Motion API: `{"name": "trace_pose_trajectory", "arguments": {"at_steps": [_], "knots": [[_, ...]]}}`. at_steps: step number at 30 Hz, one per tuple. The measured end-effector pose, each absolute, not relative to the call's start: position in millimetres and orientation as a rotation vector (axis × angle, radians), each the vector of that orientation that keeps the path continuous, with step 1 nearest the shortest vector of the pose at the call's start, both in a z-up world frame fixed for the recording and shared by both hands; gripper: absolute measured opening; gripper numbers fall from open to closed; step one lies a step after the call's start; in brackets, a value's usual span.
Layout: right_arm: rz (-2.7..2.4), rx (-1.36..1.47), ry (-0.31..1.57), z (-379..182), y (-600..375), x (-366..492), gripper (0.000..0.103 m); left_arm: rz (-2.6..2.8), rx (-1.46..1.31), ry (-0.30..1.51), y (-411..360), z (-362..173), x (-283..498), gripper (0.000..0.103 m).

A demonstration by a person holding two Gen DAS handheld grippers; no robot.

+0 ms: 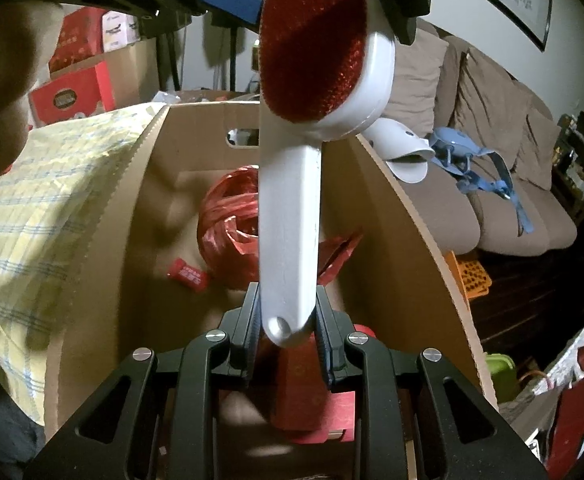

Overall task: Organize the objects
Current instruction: 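Lower the lint brush into the cardboard box with the right tool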

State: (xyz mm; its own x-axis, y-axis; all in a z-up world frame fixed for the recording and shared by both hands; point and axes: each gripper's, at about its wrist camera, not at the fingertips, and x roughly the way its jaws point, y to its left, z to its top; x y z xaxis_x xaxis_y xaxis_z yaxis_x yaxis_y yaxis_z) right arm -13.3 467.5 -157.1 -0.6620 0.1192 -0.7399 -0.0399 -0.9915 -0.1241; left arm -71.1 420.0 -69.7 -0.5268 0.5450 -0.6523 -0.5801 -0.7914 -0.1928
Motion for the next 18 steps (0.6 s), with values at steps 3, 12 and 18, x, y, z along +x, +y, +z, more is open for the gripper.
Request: {"name": "trace_pose_trajectory", "arguments": {"at_steps": [3, 12, 18], "knots": [[2.780, -1.255, -0.136, -157.5, 468.7, -13.9, 0.024, 2.288, -0.962, 0.065, 421.5, -70.7, -72.8, 0.061], [2.751, -1.259, -0.168, -160.9, 470.3, -17.0, 0.024, 2.272, -1.011, -0.002, 417.9, -80.6, -82.9, 0.062], [2.756, -1.272, -0.184, -163.1, 467.8, -17.5, 0.024, 2.267, -1.041, -0.020, 415.5, -85.6, -90.6, 0.062]]}}
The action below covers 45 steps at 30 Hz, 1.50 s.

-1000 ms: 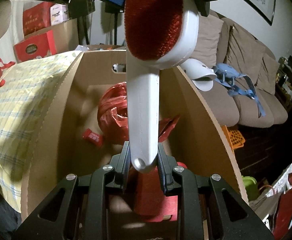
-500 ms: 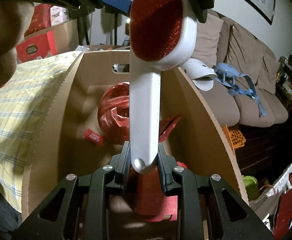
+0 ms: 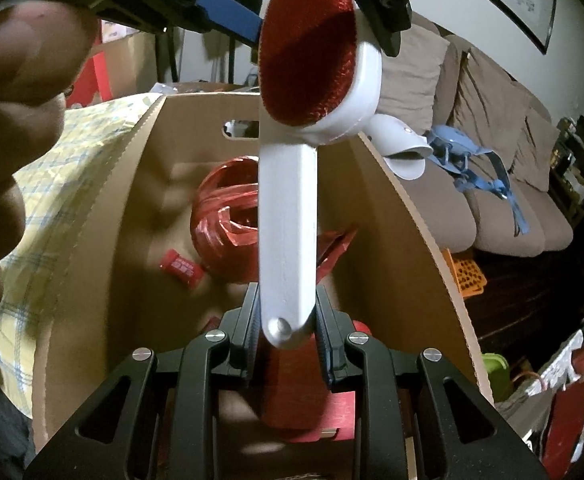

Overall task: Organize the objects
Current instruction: 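Lower the lint brush into the cardboard box with the right tool, then open the right tool to release the lint brush inside the box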

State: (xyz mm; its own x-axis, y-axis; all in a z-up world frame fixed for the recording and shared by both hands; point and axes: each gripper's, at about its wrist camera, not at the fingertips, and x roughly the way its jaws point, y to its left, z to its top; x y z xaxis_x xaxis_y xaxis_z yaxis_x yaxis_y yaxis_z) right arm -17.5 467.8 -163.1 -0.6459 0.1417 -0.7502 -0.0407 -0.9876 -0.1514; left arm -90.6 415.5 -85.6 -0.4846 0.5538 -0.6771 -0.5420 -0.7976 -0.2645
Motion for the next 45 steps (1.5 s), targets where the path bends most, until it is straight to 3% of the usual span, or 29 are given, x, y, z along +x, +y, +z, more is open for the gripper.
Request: {"name": "trace_pose_trajectory", "arguments": {"at_steps": [45], "knots": [[2.688, -1.335, -0.162, -177.9, 473.5, -19.6, 0.029, 2.298, -1.410, -0.139, 410.3, -156.2, -150.9, 0.070]]}}
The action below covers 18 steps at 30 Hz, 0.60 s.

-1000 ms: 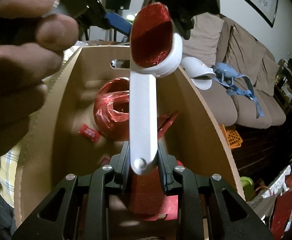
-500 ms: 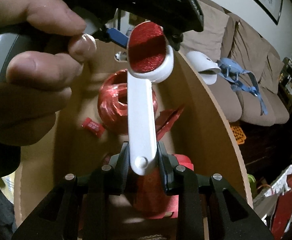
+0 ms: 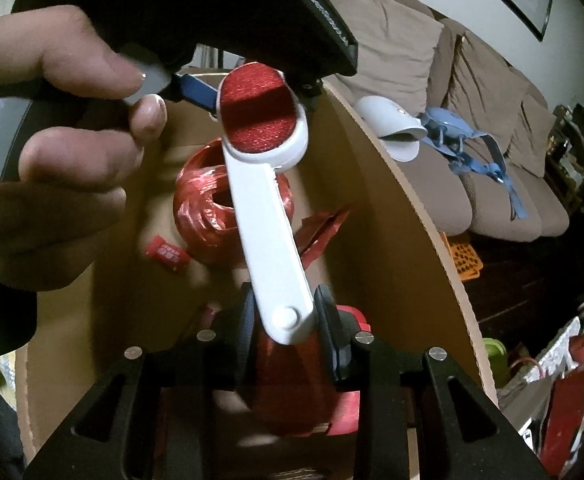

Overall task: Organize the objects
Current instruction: 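Open the right tool to release the lint brush inside the box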

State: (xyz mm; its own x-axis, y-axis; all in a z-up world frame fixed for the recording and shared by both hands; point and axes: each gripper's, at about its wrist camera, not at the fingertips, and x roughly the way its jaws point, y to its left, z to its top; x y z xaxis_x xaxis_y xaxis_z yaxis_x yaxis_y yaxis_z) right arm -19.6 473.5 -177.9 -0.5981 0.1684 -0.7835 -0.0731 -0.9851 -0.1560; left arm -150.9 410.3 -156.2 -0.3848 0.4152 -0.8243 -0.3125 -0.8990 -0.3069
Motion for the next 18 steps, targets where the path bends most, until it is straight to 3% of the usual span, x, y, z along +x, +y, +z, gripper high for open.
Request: {"name": "trace_pose_trajectory", "arguments": {"at_steps": [4, 18], "knots": [[2.668, -1.331, -0.196, -178.7, 471.4, -20.9, 0.029, 2.346, -1.336, -0.154, 402.2, -141.7, -145.0, 0.077], [2.727, -1.160, -0.050, -155.3, 482.1, -9.4, 0.029, 2.439, -1.173, -0.128, 340.8, -80.2, -121.4, 0.078]]}}
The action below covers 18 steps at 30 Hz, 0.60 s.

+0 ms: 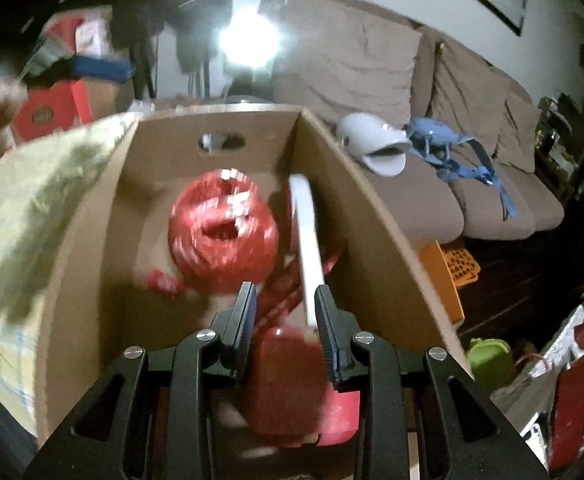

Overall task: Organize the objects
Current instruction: 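Open the right tool to release the lint brush inside the box, then withdraw both open tools from the box toward the red gift bags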

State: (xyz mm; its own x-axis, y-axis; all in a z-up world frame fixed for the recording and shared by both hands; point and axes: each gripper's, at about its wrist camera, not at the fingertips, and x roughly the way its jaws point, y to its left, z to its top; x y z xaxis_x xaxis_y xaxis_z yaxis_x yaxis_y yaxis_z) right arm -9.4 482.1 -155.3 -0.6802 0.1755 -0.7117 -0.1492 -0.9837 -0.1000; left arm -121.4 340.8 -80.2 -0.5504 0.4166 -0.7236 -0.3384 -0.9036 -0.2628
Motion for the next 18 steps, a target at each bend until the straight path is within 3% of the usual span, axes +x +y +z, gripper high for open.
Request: {"name": "trace_pose_trajectory", "arguments": {"at_steps": [6, 13, 18], "knots": [[2.742, -1.162, -0.068, -150.7, 480.6, -12.4, 0.029, 2.549, -1.041, -0.045, 302.7, -52.2, -96.9, 0.081], [2.805, -1.140, -0.094, -145.3, 467.1, -10.9, 0.013, 2.582, -0.966, 0.034, 267.1, -34.1, -69.2, 0.081], [2.817, -1.121, -0.103, -136.1, 461.4, -8.4, 0.013, 2.612, -0.953, 0.044, 240.8, -26.9, -58.4, 0.081]]}}
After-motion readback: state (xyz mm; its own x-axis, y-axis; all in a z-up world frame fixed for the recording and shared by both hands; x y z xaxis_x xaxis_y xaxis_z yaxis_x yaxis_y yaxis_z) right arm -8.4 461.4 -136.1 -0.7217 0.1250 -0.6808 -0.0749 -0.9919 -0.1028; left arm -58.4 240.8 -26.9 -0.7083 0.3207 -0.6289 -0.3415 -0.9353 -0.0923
